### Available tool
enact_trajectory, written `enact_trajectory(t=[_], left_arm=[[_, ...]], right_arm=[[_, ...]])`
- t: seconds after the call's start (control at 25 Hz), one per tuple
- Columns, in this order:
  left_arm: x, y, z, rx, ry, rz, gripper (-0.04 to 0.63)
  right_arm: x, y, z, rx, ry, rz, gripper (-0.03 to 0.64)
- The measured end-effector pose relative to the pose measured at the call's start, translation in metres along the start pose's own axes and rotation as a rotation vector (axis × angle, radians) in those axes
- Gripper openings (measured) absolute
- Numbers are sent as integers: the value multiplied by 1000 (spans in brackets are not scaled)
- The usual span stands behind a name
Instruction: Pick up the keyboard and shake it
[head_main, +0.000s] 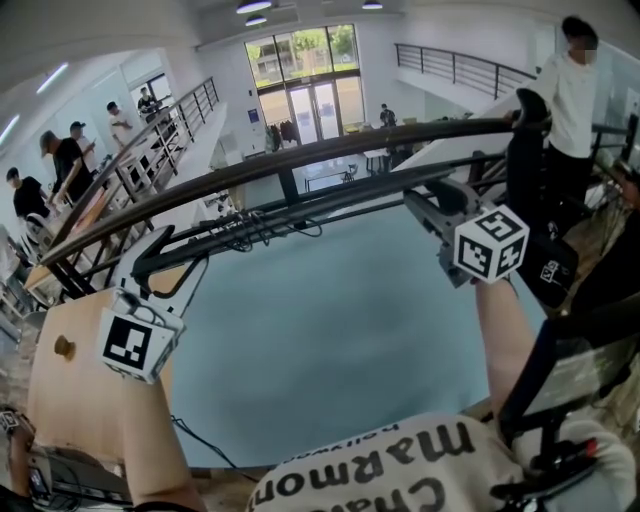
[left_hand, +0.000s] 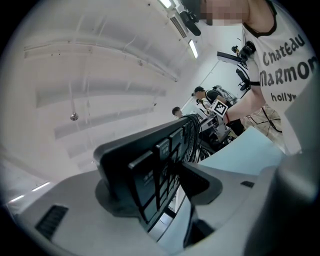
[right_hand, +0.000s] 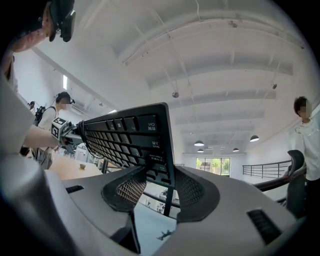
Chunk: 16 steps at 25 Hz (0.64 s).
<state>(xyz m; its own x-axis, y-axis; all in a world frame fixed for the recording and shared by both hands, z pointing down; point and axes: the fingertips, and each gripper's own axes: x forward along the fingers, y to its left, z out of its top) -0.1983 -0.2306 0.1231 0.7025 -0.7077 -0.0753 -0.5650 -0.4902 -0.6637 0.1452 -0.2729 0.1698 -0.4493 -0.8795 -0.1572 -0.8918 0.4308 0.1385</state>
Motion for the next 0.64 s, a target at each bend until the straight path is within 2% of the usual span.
enact_trajectory(t=[0.32, 0.64], left_arm=[[-1, -4, 0, 4, 23, 0, 245], [3, -14, 5, 4, 11, -6, 245]], right_arm=[[-4, -1, -3, 5, 10, 6, 196], [-12, -6, -6, 8, 19, 5, 196]])
